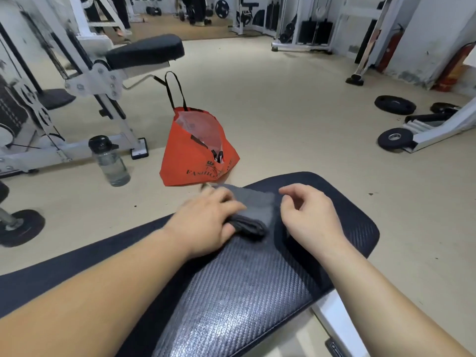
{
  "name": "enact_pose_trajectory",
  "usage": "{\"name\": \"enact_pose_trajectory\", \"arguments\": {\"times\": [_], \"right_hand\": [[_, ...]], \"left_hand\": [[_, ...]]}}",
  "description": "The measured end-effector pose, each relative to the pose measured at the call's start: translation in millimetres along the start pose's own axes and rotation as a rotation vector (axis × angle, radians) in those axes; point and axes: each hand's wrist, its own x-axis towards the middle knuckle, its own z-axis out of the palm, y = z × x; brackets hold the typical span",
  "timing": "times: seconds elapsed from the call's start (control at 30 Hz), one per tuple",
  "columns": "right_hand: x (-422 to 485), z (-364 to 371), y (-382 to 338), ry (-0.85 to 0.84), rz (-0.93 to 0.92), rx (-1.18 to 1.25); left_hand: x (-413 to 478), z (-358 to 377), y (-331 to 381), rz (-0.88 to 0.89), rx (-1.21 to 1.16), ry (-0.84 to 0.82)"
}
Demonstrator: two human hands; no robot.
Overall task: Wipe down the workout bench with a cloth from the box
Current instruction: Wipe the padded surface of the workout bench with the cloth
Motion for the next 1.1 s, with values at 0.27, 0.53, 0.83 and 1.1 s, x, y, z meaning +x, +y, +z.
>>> {"name": "enact_pose_trajectory", "arguments": {"times": [0.27,0.53,0.83,1.1], "right_hand": [[-6.4,25.8,-12.2,-0.11,-0.124,-0.11],[-28.7,53.3,-50.0,-0.31,-0.318,-0.147],[-57.2,72.8,-85.1,-0.462,-0.412,-0.147],[-87.3,95.3,-121.8,-0.56,-0.528,-0.183]], "left_hand": [[-118.3,10.0,21.4,-0.078,0.051,0.17],[-132.1,-7.9,-29.1,-0.552,0.159,0.147],[-220.4,-7.6,-23.0,-0.283,0.109,0.144],[-285.6,-7.5,32.0,-0.244,0.004,0.059]]}}
